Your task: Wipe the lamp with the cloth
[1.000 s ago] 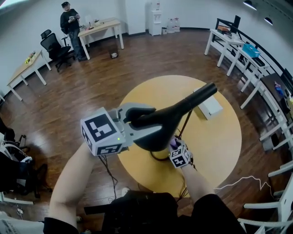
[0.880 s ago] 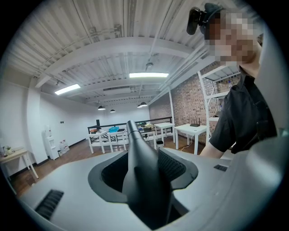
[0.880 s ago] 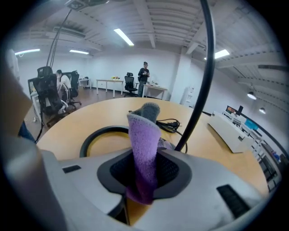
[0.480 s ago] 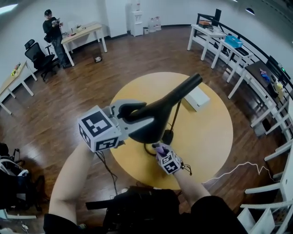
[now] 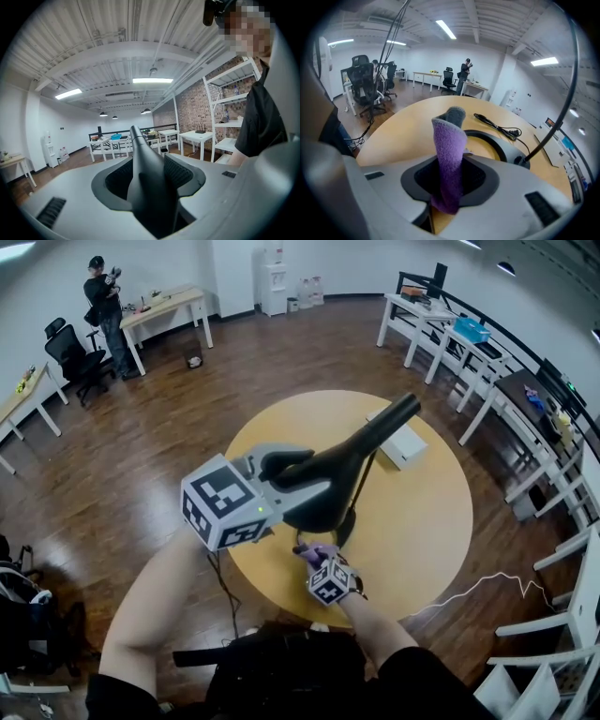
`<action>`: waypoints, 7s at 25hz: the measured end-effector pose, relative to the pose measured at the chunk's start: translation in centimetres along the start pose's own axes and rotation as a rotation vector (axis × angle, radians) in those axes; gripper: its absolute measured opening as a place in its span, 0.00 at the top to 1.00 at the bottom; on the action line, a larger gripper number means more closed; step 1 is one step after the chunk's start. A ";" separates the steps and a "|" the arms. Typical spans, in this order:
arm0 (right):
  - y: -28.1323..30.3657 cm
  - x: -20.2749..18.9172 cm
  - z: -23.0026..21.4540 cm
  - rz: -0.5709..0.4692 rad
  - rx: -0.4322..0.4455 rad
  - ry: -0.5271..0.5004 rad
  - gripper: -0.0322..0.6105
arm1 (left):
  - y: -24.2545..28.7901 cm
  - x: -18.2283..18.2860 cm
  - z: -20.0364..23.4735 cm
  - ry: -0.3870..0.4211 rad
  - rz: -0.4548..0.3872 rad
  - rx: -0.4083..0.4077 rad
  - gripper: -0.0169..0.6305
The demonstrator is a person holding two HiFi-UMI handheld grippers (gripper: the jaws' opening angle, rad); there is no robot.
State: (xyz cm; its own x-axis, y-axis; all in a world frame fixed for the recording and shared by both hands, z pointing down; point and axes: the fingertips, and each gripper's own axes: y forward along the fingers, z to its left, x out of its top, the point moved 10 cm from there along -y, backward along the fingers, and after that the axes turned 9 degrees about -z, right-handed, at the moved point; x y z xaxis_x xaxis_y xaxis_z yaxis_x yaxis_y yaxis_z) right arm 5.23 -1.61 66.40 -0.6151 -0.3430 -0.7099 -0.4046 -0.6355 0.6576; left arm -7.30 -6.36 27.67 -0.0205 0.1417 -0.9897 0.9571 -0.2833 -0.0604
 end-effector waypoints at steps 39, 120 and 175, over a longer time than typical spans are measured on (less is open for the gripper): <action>-15.2 3.5 -17.7 -0.540 -0.079 0.145 0.80 | -1.7 -0.4 0.0 -0.021 0.007 0.000 0.64; -17.7 -2.1 -16.3 -0.113 -0.048 0.330 0.79 | -12.3 -9.8 -6.3 -0.201 -0.477 0.610 0.65; -24.5 3.7 -14.8 -0.678 -0.411 0.495 0.95 | -18.1 -14.2 -5.9 -0.260 -0.337 0.640 0.68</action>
State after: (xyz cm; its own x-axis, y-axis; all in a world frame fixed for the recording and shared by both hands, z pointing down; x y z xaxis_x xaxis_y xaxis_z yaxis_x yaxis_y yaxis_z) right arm 22.88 2.41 43.95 0.0615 -0.0056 -0.9981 -0.2423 -0.9702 -0.0095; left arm -22.63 2.38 43.61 -0.4246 0.1127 -0.8984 0.5345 -0.7697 -0.3492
